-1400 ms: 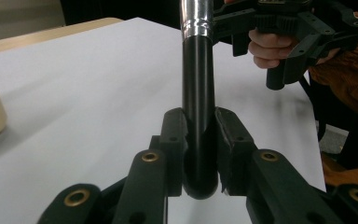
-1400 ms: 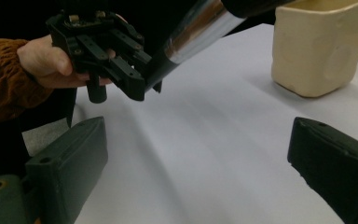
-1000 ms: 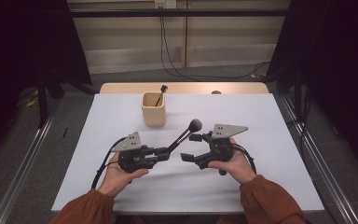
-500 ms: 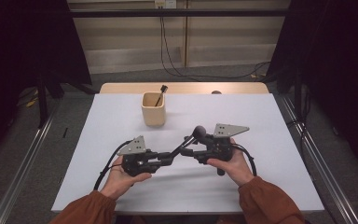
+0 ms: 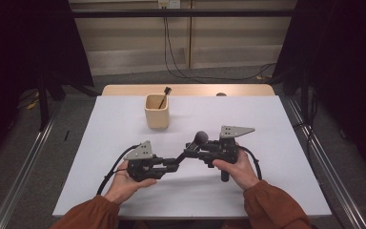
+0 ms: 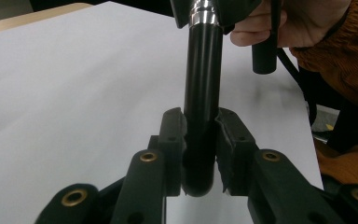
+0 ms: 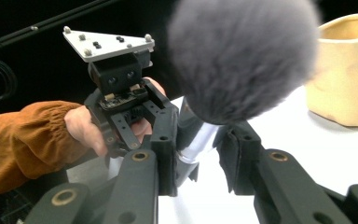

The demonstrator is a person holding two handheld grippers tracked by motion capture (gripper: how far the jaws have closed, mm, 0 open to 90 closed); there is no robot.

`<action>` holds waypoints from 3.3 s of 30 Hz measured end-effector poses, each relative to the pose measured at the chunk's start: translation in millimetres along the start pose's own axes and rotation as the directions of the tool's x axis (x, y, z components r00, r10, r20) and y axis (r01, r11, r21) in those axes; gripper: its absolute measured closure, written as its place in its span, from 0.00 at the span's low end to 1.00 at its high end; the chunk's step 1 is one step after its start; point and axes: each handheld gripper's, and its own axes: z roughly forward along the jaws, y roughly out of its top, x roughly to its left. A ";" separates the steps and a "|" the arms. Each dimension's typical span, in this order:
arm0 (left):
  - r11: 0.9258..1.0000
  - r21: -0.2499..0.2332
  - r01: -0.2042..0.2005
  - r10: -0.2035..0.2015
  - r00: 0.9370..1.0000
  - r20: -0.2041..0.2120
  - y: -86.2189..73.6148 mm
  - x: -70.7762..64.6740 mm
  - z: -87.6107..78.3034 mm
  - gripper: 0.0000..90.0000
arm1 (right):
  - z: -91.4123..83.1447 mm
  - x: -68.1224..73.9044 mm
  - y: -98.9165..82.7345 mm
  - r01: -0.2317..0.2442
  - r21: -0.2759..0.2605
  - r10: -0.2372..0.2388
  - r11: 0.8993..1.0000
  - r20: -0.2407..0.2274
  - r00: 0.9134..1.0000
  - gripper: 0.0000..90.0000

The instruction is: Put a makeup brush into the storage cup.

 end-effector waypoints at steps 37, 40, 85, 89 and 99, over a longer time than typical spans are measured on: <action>0.990 -0.052 0.132 -0.138 0.981 -0.138 6.8 6.9 -26.0 0.04 | -23.6 -7.2 11.4 0.041 -0.004 -0.041 0.999 0.092 0.995 0.79; 0.988 -0.056 0.141 -0.147 0.980 -0.131 6.8 8.4 -28.6 0.02 | -25.6 -7.6 12.6 0.041 -0.003 -0.041 0.999 0.090 0.995 0.79; 0.992 -0.058 0.109 -0.116 0.985 -0.130 13.4 -4.2 -3.5 0.03 | 2.9 0.8 55.0 0.040 0.432 -0.077 0.901 0.068 0.995 0.79; 0.992 -0.053 0.118 -0.123 0.985 -0.117 15.3 -2.7 3.0 0.03 | 4.8 0.7 57.1 0.046 0.454 -0.087 0.890 0.069 0.994 0.79; 0.996 -0.021 0.082 -0.084 0.992 -0.098 25.8 -2.8 16.9 0.03 | 12.4 -2.3 56.6 0.046 0.502 -0.099 0.864 0.080 0.992 0.79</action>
